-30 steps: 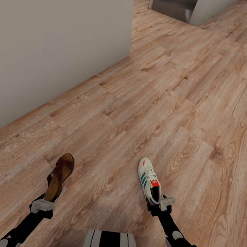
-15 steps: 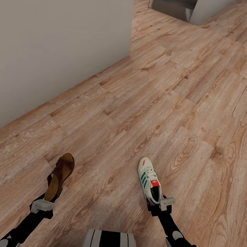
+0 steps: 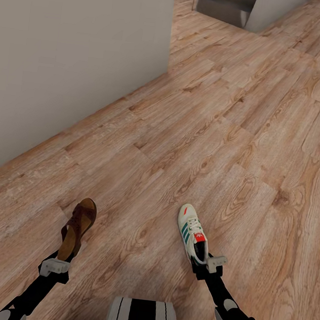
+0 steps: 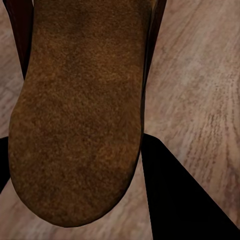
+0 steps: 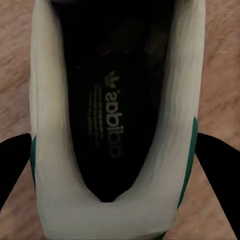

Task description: Pick up the two gym shoes and the two sandals from the corridor floor and place them onto the hallstand (shoe rack) in the corridor, making sure they are on the rack and not on the floor. Arrange them so the two gym shoes are next to each other and the two sandals are next to each other.

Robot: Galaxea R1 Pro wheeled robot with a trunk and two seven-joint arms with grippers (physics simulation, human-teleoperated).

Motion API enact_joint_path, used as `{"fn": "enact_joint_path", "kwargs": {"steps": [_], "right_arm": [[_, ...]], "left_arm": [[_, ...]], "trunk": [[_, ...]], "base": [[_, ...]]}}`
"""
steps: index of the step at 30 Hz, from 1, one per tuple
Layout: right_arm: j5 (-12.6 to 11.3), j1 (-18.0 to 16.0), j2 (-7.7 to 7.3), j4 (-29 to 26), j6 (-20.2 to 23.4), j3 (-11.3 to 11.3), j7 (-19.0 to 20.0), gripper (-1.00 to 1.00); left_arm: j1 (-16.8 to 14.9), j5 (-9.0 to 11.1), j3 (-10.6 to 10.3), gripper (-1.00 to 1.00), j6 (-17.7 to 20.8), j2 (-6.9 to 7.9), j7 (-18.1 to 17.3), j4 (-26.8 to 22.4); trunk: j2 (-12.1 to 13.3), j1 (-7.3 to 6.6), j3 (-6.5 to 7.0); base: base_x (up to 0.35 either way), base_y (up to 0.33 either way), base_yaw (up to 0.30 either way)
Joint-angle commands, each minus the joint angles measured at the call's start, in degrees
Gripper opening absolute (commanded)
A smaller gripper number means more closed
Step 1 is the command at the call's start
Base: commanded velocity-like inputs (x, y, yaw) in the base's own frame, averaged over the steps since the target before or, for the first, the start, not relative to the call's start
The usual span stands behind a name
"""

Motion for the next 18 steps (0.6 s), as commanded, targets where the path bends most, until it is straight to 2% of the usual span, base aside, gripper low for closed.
{"fn": "enact_joint_path", "kwargs": {"steps": [1,18], "right_arm": [[-0.01,-0.03,-0.02,0.06,-0.16,0.01,0.27,-1.00],[-0.02,-0.04,0.01,0.06,-0.15,-0.06,0.27,-1.00]], "left_arm": [[-0.03,0.36,0.10,-1.00,0.01,-0.01,-0.54,0.05],[-0.03,0.42,0.12,-1.00,0.01,0.04,-0.54,0.05]], "trunk": [[-0.01,-0.01,-0.03],[-0.01,-0.01,-0.03]], "base": [[0.000,0.000,0.000],[0.000,0.000,0.000]]}}
